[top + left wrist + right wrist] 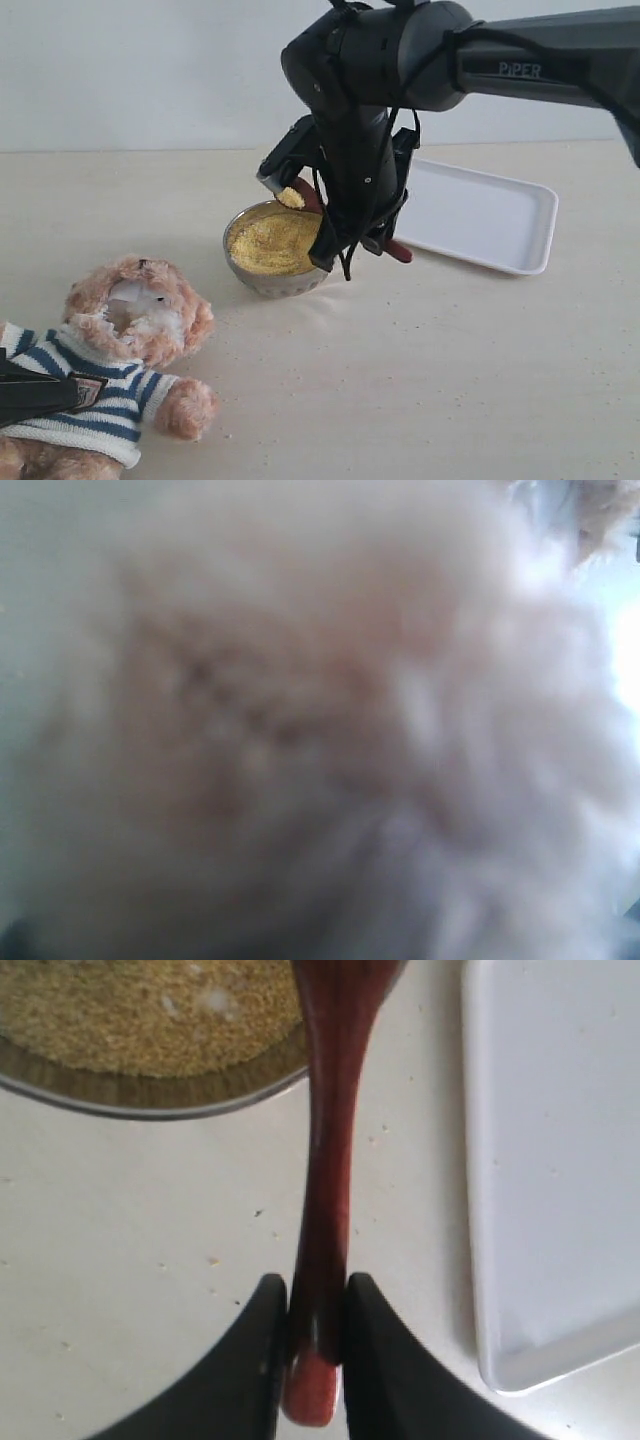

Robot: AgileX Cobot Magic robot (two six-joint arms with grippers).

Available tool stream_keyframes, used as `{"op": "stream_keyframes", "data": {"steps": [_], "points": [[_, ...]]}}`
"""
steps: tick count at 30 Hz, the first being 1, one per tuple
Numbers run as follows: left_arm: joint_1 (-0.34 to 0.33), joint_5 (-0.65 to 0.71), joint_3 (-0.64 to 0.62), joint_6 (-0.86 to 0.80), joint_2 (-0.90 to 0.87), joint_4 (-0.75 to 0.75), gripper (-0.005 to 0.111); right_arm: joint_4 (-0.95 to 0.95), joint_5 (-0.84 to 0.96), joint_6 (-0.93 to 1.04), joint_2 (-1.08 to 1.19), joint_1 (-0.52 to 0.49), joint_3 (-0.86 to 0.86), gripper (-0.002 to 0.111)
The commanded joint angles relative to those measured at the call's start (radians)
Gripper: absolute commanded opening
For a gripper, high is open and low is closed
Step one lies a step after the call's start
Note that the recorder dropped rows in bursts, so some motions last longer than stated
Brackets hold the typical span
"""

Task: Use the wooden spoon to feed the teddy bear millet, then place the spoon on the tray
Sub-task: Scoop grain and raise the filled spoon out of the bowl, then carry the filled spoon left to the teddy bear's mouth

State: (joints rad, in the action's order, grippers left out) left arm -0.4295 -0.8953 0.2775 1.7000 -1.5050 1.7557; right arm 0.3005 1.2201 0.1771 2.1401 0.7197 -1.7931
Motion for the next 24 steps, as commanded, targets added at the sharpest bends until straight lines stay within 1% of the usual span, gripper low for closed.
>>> {"op": "stream_keyframes", "data": {"steps": [1,3,5,8,13,16,18,24], "points": [[-0.003,-0.022,-0.004,-0.004,0.009,-0.011,0.006,-0.010,0.001,0.011,-0.034,-0.001,0.002,0.001],[-0.003,-0.022,-0.004,-0.004,0.009,-0.011,0.006,-0.016,0.001,-0.013,-0.041,-0.001,0.002,0.001],[-0.003,-0.022,-0.004,-0.004,0.009,-0.011,0.006,-0.065,0.001,0.006,-0.050,0.001,0.002,0.001],[-0.003,-0.022,-0.004,-0.004,0.009,-0.011,0.006,-0.054,0.001,-0.018,-0.057,-0.001,0.002,0.001],[-0.003,-0.022,-0.004,-0.004,0.009,-0.011,0.006,-0.099,0.001,-0.034,-0.077,-0.001,0.002,0.001],[-0.003,-0.022,-0.004,-0.004,0.009,-0.011,0.006,-0.165,0.001,-0.037,-0.094,-0.001,0.004,0.001],[-0.003,-0.022,-0.004,-0.004,0.009,-0.011,0.006,-0.194,0.001,-0.049,-0.113,0.015,0.022,0.001],[-0.003,-0.022,-0.004,-0.004,0.009,-0.011,0.006,-0.184,0.001,-0.075,-0.214,0.117,0.187,0.001]]}}
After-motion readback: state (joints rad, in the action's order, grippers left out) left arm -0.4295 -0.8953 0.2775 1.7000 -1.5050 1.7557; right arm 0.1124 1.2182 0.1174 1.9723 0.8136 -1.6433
